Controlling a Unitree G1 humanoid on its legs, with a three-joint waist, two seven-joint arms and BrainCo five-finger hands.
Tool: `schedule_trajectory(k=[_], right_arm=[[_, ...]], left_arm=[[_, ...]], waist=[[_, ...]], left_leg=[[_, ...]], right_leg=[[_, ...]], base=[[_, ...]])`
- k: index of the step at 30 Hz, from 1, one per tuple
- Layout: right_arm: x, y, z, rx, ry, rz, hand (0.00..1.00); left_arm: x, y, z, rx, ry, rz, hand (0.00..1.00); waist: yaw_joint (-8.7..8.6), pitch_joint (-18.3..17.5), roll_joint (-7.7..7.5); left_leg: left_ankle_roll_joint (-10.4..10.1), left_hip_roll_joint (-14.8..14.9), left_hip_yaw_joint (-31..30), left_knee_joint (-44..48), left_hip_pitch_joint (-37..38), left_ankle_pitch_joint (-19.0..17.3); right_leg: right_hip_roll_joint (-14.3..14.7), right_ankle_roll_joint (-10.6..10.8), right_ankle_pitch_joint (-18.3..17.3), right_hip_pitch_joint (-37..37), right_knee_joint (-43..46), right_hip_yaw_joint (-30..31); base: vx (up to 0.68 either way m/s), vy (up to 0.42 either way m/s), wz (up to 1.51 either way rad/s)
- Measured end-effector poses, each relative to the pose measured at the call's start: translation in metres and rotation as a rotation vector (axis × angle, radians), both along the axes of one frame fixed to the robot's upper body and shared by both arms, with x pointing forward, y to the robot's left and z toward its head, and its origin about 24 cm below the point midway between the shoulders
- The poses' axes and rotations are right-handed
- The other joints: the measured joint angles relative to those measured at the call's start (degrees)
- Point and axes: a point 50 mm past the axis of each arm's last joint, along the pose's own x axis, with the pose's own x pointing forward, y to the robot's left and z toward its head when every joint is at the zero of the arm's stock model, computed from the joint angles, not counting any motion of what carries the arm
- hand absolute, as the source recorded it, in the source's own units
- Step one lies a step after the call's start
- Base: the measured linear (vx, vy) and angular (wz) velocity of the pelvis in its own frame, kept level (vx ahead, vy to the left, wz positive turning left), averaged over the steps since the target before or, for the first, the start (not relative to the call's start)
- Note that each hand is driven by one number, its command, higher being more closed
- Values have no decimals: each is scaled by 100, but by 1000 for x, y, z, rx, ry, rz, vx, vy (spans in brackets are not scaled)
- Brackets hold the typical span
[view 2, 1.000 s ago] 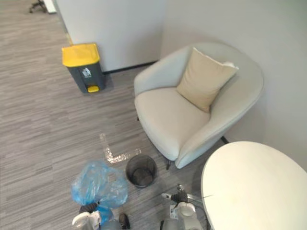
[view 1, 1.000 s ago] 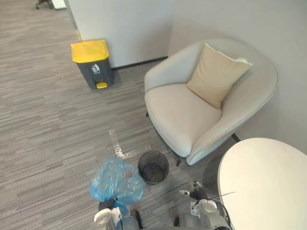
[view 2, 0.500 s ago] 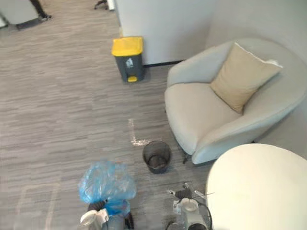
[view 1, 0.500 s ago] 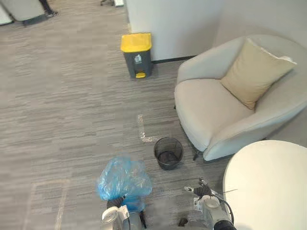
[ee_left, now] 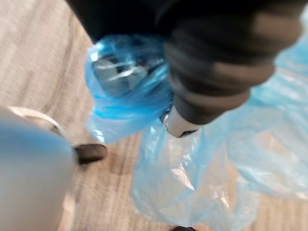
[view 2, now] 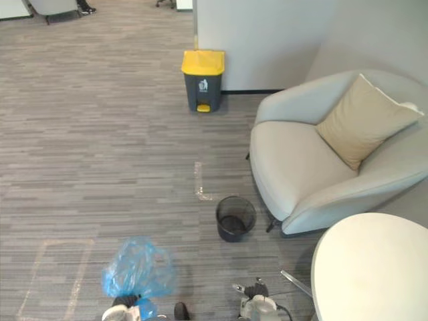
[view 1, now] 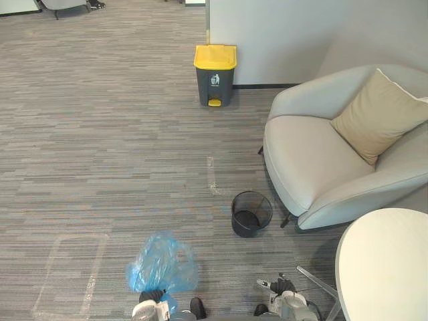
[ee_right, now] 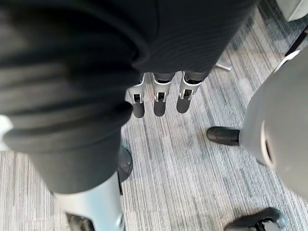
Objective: Gather rubbish on tea table into small bin, then transfer packed bag to large trash can.
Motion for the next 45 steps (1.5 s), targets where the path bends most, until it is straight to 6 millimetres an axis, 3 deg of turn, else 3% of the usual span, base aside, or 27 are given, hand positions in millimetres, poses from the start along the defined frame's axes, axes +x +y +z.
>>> schedule_trajectory(k=[1, 2, 4, 5, 7, 10, 12, 14, 15, 16, 17, 19, 20, 21, 22, 24, 25, 27, 28, 29, 31, 34, 37, 39, 41, 44, 45], right_arm=[[0, -4, 0, -5, 0, -12, 0], [-1, -4, 0, -6, 1, -15, 0], [-3, -11, 0, -19, 6, -24, 0], [-6, -10, -1, -18, 12, -26, 0], [-6, -9, 0, -15, -1, -29, 0], [-5, -3, 0, 0, -9, -33, 0], [-3, 0, 0, 10, -18, -37, 0], [-2, -2, 1, 12, -22, -59, 0], [-4, -4, 1, 12, -24, -76, 0], [-5, -5, 0, 12, -21, -84, 0], [-1, -8, 2, 5, -31, -96, 0], [2, -12, 4, -6, -45, -90, 0], [2, -9, 5, -4, -52, -80, 0], [1, -5, 4, 9, -51, -77, 0], [6, 5, 5, 51, -60, -93, 0], [10, 9, 6, 66, -65, -92, 0], [15, 10, 8, 75, -79, -97, 0], [22, 11, 11, 74, -94, -93, 0], [26, 6, 13, 61, -111, -114, 0], [25, 5, 12, 57, -103, -107, 0], [26, 3, 13, 57, -105, -124, 0], [21, 4, 11, 61, -93, -144, 0], [17, 3, 10, 52, -86, -121, 0], [10, 3, 7, 53, -67, -118, 0], [8, 0, 7, 46, -78, -124, 0], [13, -1, 10, 42, -97, -124, 0], [15, 0, 10, 44, -96, -119, 0]], left_arm=[[0, 3, 0, 7, 1, 0, 100], [0, 3, 0, 7, 1, 0, 100], [0, 1, 0, 3, -1, -5, 100], [2, 0, 1, 2, -7, -6, 100], [4, 3, 3, 9, -22, 7, 100], [3, 6, 3, 14, -20, 22, 100], [4, 3, 2, 2, -25, 42, 100], [5, 1, 2, -5, -28, 43, 100], [8, -1, 3, -11, -35, 45, 100], [10, -4, 2, -21, -34, 44, 100], [11, -9, 2, -36, -41, 46, 100], [22, -26, 4, -91, -79, 57, 100], [21, -30, 4, -108, -87, 62, 100], [23, -28, 6, -107, -99, 72, 100], [28, -24, 9, -104, -126, 104, 100], [28, -23, 9, -106, -131, 110, 100], [35, -19, 14, -95, -167, 122, 100], [36, -17, 15, -86, -181, 129, 100], [32, -18, 13, -88, -173, 132, 100], [37, -13, 15, -76, -182, 133, 100], [42, -12, 17, -71, -198, 130, 100], [40, -14, 15, -73, -181, 119, 100], [40, -17, 15, -74, -170, 74, 100], [37, -20, 11, -83, -135, 53, 100], [31, -19, 8, -85, -110, 60, 100], [31, -19, 7, -84, -96, 47, 100], [31, -17, 7, -76, -90, 31, 100]], waist=[[-6, 47, -98], [-9, 49, -102], [-30, 96, -58], [-76, 132, 1], [-122, 178, -37], [-107, 163, -152], [-132, 152, -87], [-169, 145, -52], [-276, 134, -75], [-292, 111, 36], [-260, 106, 153], [-312, 128, 318], [-280, 136, 373], [-246, 127, 384], [-225, 182, 376], [-114, 205, 355], [60, 281, 280], [118, 359, 240], [145, 324, 416], [141, 320, 246], [142, 283, 189], [214, 259, 102], [178, 297, 156], [6, 338, 195], [-22, 343, 186], [-141, 360, 155], [-226, 373, 97]], left_leg=[[109, -180, -260, 100, 8, -185], [126, -187, -282, 108, 6, -200], [222, -177, -581, 361, 9, -426], [296, -125, -813, 633, 11, -599], [382, -23, -1165, 1069, 3, -931], [430, 54, -1390, 1152, 264, -1198], [288, 60, -1450, 1113, 520, -1456], [199, 58, -1546, 1003, 738, -1537], [52, 23, -1719, 1061, 902, -1637], [-7, 102, -1774, 1161, 920, -1699], [-96, 167, -1778, 1627, 760, -1674], [-540, 130, -1639, 2896, 333, -1340], [-712, 258, -1430, 4153, -119, -1018], [-592, 429, -1128, 5023, -493, -1070], [-132, 749, -618, 5910, -1042, -1341], [145, 906, -408, 6022, -1476, -1590], [154, 1118, -308, 5648, -1999, -1791], [14, 1236, -383, 4882, -2175, -1784], [-442, 1455, -769, 3192, -2111, -671], [-379, 1276, -619, 3256, -2044, -836], [-359, 1133, -495, 3131, -1927, -1044], [-93, 1011, 12, 3231, -1529, -1461], [19, 947, 265, 2800, -732, -1678], [2, 931, 386, 2403, -90, -1713], [-30, 914, 537, 2001, 394, -1716], [-36, 901, 549, 1635, 897, -1711], [-35, 810, 372, 1475, 1061, -1710]], right_leg=[[-283, 56, -262, -19, 462, -122], [-295, 52, -261, -14, 519, -128], [-511, -323, -234, -331, 1715, 74], [-525, -720, 7, -659, 2609, 478], [-179, -592, -274, -1156, 3576, 1189], [408, -440, -866, -1553, 3558, 1105], [1001, -535, -807, -1784, 2467, 879], [1260, -832, -613, -1848, 2049, 792], [1402, -1157, -227, -1761, 1587, 622], [1411, -1154, -260, -1632, 1579, 529], [1391, -1257, -264, -1479, 1551, 419], [1323, -1249, -285, -1158, 1496, 227], [1331, -1250, -292, -711, 1170, 307], [1389, -1228, -349, -398, 923, 527], [1395, -1201, -475, 121, 539, 840], [1338, -1199, -477, 381, 333, 1079], [1157, -1176, -490, 559, 269, 1307], [980, -1031, -575, 646, 374, 1383], [868, -417, -921, 727, 539, 1575], [662, -257, -1006, 756, 522, 1638], [634, -245, -892, 695, 557, 1748], [454, -141, -675, 626, 992, 1968], [338, 383, -173, -470, 3502, 2144], [331, 67, -421, -1252, 4935, 1710], [337, -133, -632, -1723, 4976, 1152], [507, -422, -752, -2155, 3496, 264], [743, -461, -315, -2167, 2165, 245]], base=[[87, 61, 51], [112, 80, 58], [110, 77, 60], [190, 114, 99], [246, 75, 94], [316, 19, 50], [442, 15, 14], [506, -18, 40], [620, -47, 62], [773, -25, 60], [643, -5, 34], [627, -2, 26], [468, 38, -4], [665, 132, -32], [422, 123, -38], [545, 230, -70], [504, 262, -97], [329, 247, -94], [506, 449, -87], [427, 387, -71], [334, 259, -26], [441, 286, -66], [303, 146, -53], [343, 73, -7], [392, 29, -26], [374, -58, -5], [441, -146, 32]])
